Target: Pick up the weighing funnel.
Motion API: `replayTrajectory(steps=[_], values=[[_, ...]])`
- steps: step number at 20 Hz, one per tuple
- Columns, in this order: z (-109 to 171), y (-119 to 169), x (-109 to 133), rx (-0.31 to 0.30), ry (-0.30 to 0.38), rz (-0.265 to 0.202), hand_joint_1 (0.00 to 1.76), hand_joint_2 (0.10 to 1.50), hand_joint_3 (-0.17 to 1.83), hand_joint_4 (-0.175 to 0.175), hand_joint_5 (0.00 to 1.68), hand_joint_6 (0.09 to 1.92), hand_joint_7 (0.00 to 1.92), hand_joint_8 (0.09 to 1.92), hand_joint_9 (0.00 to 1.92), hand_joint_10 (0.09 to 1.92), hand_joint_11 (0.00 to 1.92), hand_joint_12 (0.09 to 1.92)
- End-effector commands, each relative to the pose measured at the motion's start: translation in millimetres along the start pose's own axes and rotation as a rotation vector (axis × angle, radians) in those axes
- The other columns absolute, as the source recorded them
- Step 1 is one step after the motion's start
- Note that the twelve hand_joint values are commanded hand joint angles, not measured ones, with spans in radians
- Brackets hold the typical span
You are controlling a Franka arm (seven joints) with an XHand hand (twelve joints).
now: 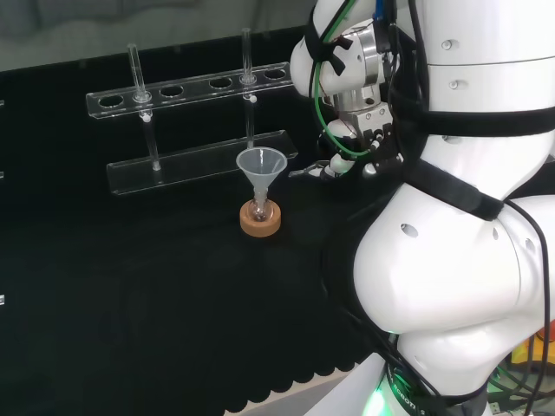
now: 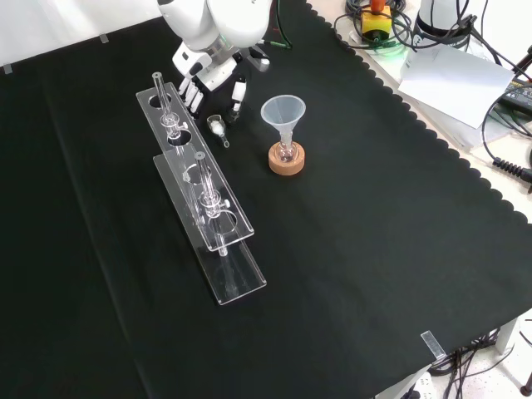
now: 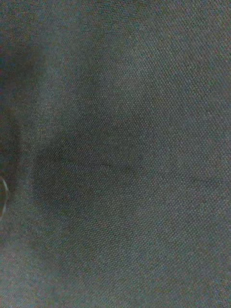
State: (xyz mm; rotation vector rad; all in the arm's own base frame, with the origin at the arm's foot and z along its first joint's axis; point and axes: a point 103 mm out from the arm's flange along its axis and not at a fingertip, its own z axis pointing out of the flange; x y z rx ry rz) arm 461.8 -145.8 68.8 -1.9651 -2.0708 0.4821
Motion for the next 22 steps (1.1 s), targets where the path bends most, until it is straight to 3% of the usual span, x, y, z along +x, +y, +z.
replayTrajectory(steps=[1,22], values=[[3.4,3.7,3.9,-0.006,-0.010,0.000,0.87,0.97,-0.17,-0.047,0.49,0.45,0.40,0.68,0.63,0.56,0.38,1.32],[8.6,7.6,5.5,0.005,-0.028,0.000,0.88,0.97,-0.17,-0.032,0.55,0.61,0.39,0.68,0.63,0.56,0.38,1.32]])
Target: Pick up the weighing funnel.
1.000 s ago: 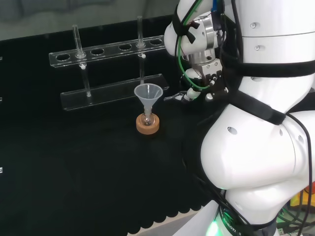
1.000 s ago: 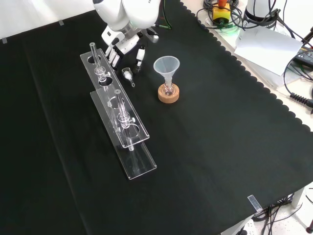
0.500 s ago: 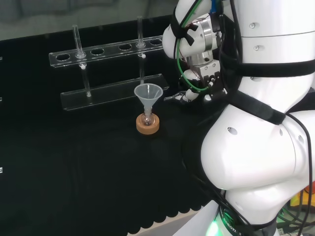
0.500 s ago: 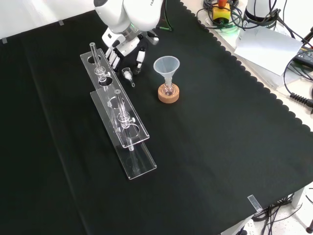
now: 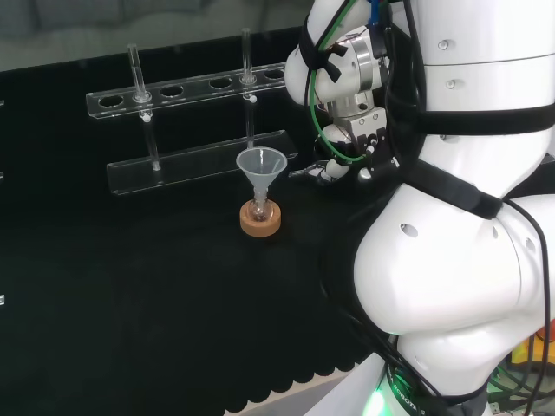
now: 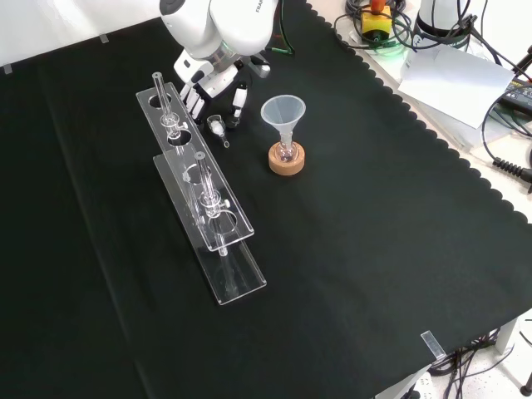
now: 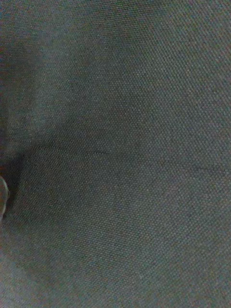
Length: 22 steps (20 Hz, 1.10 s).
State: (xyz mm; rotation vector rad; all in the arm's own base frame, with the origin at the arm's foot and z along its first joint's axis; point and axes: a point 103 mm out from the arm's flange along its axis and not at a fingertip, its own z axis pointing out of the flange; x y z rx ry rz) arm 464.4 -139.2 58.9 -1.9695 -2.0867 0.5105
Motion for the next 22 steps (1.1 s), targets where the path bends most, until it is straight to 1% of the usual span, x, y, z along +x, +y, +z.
replayTrajectory(steps=[1,5,7,8,9,10,11,12,15,20,22], values=[[1.1,1.9,-1.9,0.010,-0.004,0.000,0.88,0.98,-0.17,-0.031,0.56,0.62,0.39,0.68,0.63,0.56,0.38,1.32],[0.7,4.1,-1.2,0.015,-0.014,0.005,0.88,0.98,-0.17,-0.026,0.57,0.69,0.39,0.68,0.63,0.56,0.38,1.32],[0.5,4.3,-1.2,0.011,-0.020,0.010,0.88,0.99,-0.17,-0.018,0.61,0.72,0.39,0.68,0.64,0.56,0.38,1.32],[0.3,4.4,-1.2,0.009,-0.026,0.015,0.88,1.01,-0.17,0.008,0.72,0.74,0.40,0.68,0.64,0.56,0.38,1.32],[-0.2,4.4,-1.0,0.005,-0.033,0.021,0.93,1.04,-0.14,0.073,0.86,0.79,0.41,0.69,0.66,0.57,0.39,1.33],[-0.8,4.2,-1.0,0.000,-0.038,0.024,0.99,1.07,-0.11,0.120,0.97,0.81,0.43,0.69,0.68,0.57,0.40,1.32],[-1.5,3.8,-1.1,-0.007,-0.044,0.029,1.02,1.09,-0.11,0.148,1.04,0.82,0.46,0.68,0.71,0.55,0.42,1.31],[-2.6,3.1,-1.7,-0.013,-0.045,0.031,1.04,1.10,-0.13,0.162,1.08,0.82,0.48,0.66,0.73,0.54,0.44,1.29],[-9.7,0.5,-4.4,-0.030,-0.043,0.033,1.06,1.13,-0.17,0.175,1.12,0.82,0.51,0.64,0.78,0.51,0.47,1.28],[-25.3,-6.4,-12.0,-0.035,-0.041,0.042,1.06,1.13,-0.17,0.175,1.13,0.81,0.52,0.64,0.79,0.51,0.49,1.27],[-29.5,-10.3,-15.0,-0.043,-0.038,0.052,1.07,1.11,-0.17,0.175,1.16,0.76,0.52,0.63,0.80,0.49,0.50,1.26]])
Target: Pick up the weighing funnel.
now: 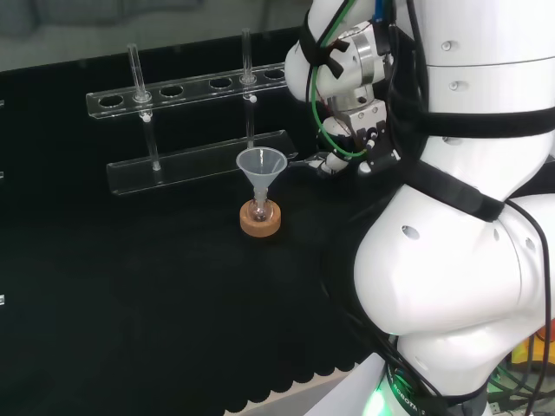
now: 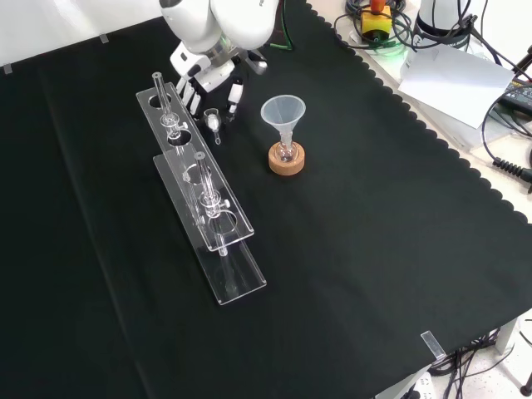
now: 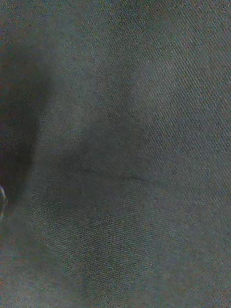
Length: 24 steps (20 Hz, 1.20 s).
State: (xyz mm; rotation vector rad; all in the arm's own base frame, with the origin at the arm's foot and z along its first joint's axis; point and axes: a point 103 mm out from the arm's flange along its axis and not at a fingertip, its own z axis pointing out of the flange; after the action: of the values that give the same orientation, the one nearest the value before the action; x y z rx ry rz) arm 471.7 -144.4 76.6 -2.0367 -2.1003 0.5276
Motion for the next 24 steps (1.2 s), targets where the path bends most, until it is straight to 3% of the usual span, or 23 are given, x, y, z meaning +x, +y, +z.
replayTrajectory(steps=[1,5,10,24], values=[[-13.8,-11.1,-10.3,-0.011,0.000,0.017,1.08,1.11,-0.17,0.175,1.18,0.72,0.51,0.62,0.80,0.49,0.51,1.26],[-26.5,-21.8,-12.9,-0.042,-0.009,0.025,1.09,1.08,-0.17,0.175,1.25,0.60,0.55,0.62,0.82,0.47,0.54,1.25],[-39.7,-34.0,-9.6,-0.041,-0.025,0.022,1.11,1.06,-0.17,0.175,1.30,0.50,0.71,0.59,0.98,0.41,0.79,1.10],[-72.3,-74.8,0.1,-0.055,-0.094,0.022,1.11,1.06,-0.17,0.175,1.33,0.45,0.81,0.57,1.08,0.34,0.91,1.03]])
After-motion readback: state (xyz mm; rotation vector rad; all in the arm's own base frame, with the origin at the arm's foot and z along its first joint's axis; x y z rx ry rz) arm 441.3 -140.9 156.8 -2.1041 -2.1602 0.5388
